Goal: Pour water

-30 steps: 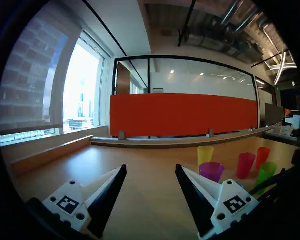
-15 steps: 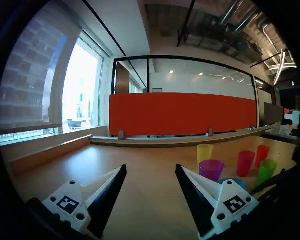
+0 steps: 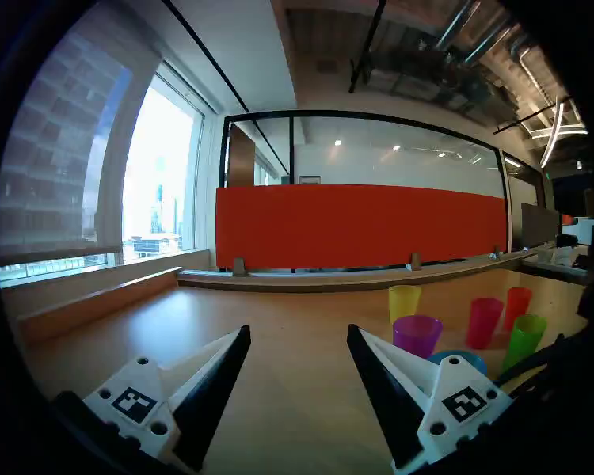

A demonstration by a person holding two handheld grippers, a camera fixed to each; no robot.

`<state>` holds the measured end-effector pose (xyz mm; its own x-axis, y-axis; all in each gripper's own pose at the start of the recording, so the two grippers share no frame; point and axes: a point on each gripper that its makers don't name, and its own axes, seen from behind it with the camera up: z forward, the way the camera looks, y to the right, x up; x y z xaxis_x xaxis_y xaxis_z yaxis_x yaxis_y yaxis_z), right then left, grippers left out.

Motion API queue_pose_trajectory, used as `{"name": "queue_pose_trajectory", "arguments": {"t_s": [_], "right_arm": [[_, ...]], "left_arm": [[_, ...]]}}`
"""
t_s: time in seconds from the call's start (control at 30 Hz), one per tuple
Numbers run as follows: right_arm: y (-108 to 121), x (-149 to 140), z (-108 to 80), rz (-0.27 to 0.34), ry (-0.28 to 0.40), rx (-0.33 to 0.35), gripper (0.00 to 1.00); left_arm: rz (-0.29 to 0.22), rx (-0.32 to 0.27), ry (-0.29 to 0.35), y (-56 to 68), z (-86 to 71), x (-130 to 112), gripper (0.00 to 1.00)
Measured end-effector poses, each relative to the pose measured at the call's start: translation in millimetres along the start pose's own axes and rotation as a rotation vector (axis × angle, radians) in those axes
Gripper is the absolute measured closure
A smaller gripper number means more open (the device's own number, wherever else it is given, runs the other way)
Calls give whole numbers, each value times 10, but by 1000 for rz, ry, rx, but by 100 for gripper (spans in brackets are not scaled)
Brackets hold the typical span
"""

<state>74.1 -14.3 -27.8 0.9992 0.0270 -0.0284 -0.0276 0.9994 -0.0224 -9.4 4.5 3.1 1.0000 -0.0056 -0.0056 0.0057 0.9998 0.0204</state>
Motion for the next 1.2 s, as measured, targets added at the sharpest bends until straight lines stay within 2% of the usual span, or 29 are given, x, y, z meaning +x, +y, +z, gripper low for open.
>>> {"name": "queue_pose_trajectory", "arguments": {"t_s": [0.5, 0.87, 1.07, 1.2], "right_arm": [[-30, 90, 55, -32, 36, 22, 2], [-9, -208, 132, -20, 22, 33, 2], [-28, -263, 120, -51, 47, 35, 2], [12, -287, 127, -47, 58, 25, 2]], "left_arm": [[1, 0, 1, -6, 0, -8, 10], [1, 0, 1, -2, -4, -9, 10], [1, 0, 1, 1, -7, -10, 10], [1, 0, 1, 0, -6, -11, 10]]}}
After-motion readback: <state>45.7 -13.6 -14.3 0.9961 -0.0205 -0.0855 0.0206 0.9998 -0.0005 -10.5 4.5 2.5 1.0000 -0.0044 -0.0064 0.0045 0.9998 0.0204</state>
